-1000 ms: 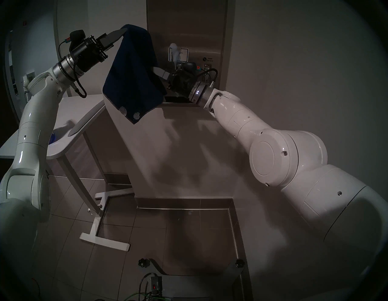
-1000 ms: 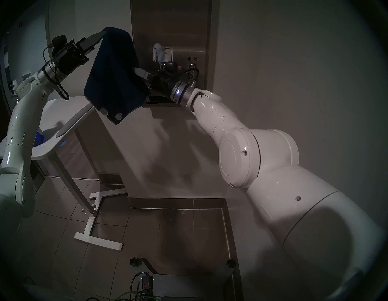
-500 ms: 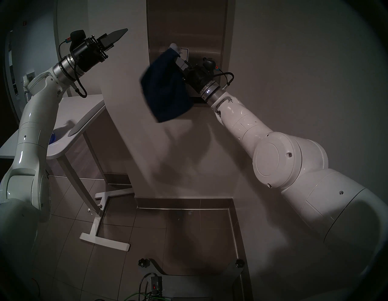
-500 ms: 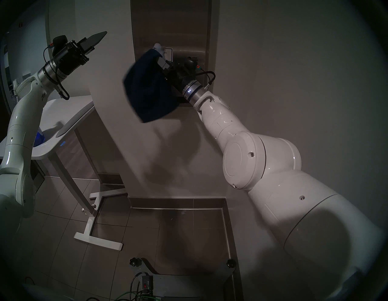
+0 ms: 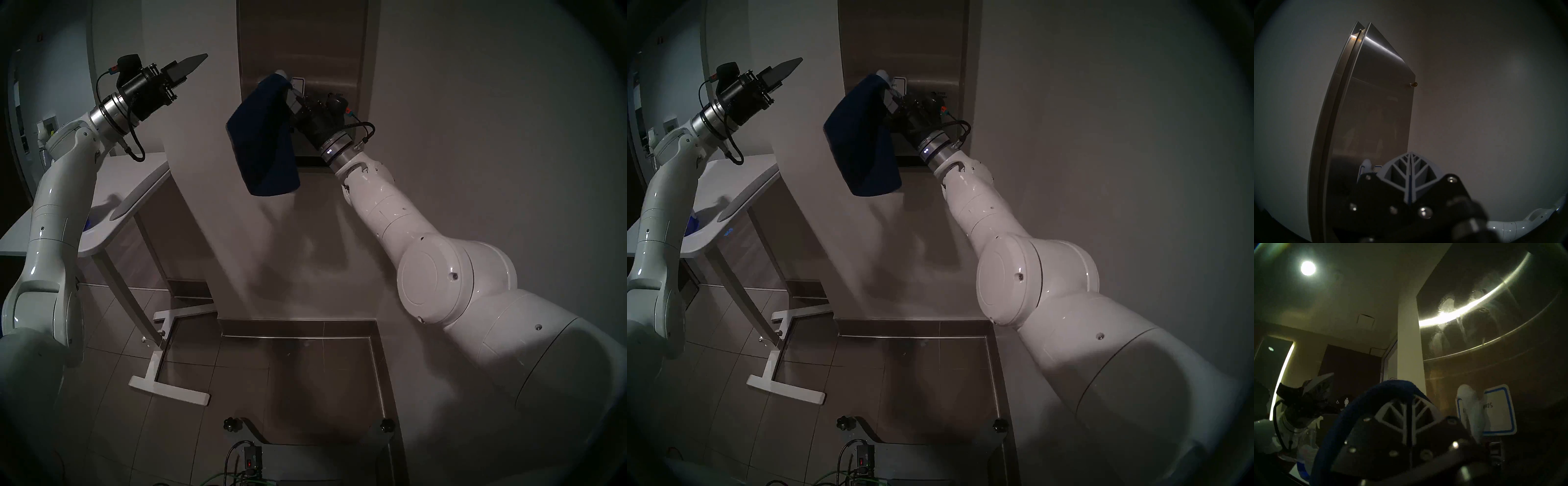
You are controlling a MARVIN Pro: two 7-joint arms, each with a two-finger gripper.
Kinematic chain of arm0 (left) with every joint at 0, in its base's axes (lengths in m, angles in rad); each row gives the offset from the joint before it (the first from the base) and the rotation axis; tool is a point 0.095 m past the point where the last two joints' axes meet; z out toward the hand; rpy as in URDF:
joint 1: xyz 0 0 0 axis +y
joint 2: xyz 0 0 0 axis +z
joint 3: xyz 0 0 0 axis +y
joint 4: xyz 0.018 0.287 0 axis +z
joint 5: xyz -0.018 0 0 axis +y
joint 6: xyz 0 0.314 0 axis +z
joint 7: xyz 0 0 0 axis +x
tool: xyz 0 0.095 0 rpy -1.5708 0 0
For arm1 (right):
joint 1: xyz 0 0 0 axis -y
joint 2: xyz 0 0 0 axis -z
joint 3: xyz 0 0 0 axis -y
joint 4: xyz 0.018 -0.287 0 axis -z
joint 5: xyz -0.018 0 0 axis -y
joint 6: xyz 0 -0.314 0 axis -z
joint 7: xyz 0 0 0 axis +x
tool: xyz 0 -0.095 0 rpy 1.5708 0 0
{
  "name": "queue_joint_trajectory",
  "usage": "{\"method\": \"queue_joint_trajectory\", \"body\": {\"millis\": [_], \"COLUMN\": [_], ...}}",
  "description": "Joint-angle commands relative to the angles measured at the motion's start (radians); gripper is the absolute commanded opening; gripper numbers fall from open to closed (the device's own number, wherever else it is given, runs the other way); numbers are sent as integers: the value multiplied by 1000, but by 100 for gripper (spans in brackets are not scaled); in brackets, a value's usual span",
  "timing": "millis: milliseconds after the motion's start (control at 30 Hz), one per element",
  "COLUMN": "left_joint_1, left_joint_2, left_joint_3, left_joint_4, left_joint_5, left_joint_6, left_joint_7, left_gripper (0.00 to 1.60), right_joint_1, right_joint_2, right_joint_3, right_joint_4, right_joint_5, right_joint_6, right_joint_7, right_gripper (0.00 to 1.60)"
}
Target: Pick up the cloth and wipe the surface
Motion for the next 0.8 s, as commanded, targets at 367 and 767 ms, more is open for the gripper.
{"method": "queue_joint_trajectory", "body": {"millis": [367,767], "left_joint_1": [121,217], "left_joint_2": [71,77], "left_joint_3": [-195,-303], "left_joint_4": [-112,-187], "left_joint_5": [-32,-55], "left_joint_6": [-46,-33], "left_joint_7": [84,118], "left_gripper": [0,0], "right_joint_1": [44,76], "right_joint_2": [-35,-52], "right_joint_3": [-52,-89], "right_joint_4": [-9,32], "right_joint_5": [-142,-219], "right_joint_6": [-291,-348], "right_joint_7": [-267,-413], "right_gripper": [0,0]}}
